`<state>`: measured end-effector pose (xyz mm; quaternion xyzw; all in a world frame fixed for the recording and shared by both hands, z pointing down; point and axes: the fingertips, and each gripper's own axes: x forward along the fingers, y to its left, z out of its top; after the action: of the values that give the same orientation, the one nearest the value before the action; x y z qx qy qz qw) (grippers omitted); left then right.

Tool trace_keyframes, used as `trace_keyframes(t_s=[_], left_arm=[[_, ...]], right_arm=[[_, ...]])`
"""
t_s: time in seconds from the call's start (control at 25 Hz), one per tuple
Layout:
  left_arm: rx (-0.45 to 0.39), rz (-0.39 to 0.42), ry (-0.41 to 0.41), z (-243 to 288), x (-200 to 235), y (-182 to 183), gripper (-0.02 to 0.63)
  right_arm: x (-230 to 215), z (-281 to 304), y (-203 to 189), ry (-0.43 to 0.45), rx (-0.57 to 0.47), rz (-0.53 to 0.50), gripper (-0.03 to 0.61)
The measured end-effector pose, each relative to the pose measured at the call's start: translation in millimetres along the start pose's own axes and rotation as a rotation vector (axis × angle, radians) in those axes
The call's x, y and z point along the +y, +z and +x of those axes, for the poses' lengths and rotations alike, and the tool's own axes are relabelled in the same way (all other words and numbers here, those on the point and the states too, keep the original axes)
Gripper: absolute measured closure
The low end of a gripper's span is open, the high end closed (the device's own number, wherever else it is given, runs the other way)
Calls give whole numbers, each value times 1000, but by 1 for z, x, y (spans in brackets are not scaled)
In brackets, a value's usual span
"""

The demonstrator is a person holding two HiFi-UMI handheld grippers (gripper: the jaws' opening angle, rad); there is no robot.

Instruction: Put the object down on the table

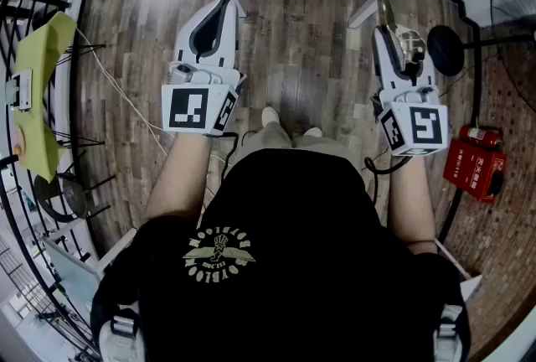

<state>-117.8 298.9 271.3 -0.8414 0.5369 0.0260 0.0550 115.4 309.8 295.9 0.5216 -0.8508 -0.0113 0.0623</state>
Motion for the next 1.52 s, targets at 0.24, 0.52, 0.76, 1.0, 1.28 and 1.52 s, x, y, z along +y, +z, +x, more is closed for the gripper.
trace_keyframes(t_s=[0.24,0.52,0.76,1.0,1.28,1.52], left_arm=[[3,5,-3,-3,25,1,607],[20,-17,-32,-5,38,-14,607],[-3,8,3,1,49,-14,607],[-9,27,25,18,58,-10,607],[9,21,-30,42,49,-19,607],[14,-40,-41,64,50,-30,607]], right_arm=[[23,10,7,-18,-10,15,468],[32,14,9,-46,-11,29,468],[24,27,5,-66,-11,33,468],[9,43,5,-59,-18,43,469],[-7,64,-6,-48,9,46,469],[-19,82,-11,-26,11,46,469]])
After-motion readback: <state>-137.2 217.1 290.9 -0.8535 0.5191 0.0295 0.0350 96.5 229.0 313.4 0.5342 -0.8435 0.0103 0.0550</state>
